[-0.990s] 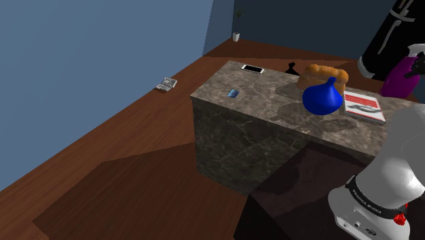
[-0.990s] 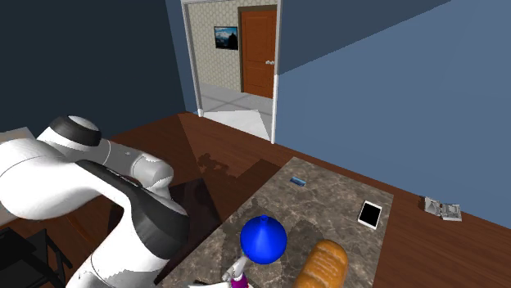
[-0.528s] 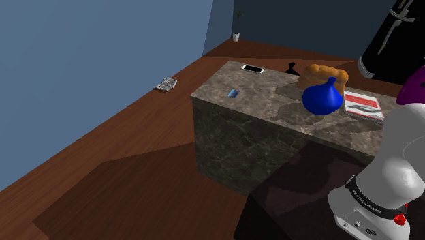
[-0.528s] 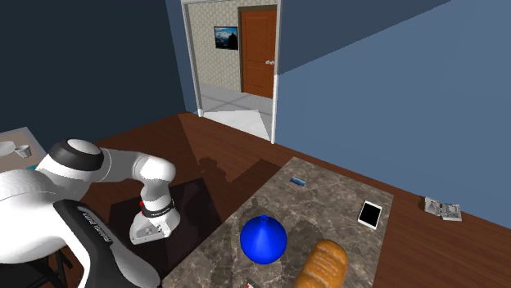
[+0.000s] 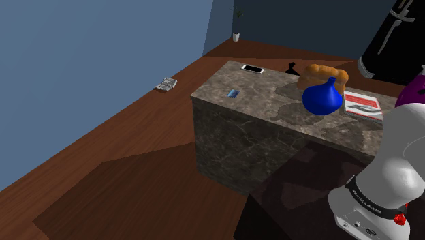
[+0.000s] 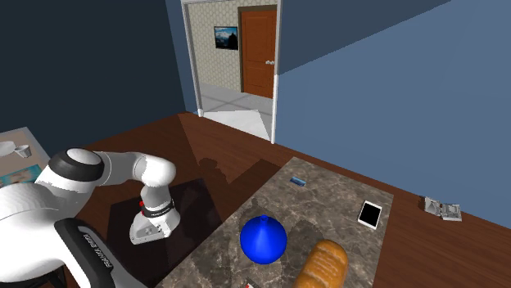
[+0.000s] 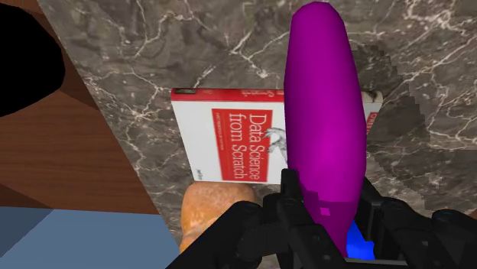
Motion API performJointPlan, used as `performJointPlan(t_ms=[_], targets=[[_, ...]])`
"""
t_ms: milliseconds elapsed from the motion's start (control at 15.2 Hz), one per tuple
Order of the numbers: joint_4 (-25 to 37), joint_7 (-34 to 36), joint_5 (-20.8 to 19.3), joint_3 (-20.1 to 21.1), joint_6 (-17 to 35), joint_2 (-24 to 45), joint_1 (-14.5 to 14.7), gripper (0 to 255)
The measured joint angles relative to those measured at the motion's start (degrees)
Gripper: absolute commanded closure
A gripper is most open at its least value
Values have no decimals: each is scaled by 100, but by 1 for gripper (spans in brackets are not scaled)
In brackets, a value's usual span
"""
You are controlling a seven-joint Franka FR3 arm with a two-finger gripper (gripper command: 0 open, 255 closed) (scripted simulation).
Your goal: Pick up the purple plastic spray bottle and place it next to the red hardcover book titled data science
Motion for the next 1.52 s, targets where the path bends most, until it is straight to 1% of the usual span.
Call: performJointPlan(t_ms=[462, 924, 990, 1386, 1518], targets=[[-217, -62, -140, -159, 359, -203, 22, 255], [-238, -86, -171, -197, 423, -253, 30, 255], [-238, -86, -171, -197, 423, -253, 30, 0], [-238, -86, -172, -199, 422, -254, 31, 0], [-56, -122, -130, -164, 216, -206, 23, 0]])
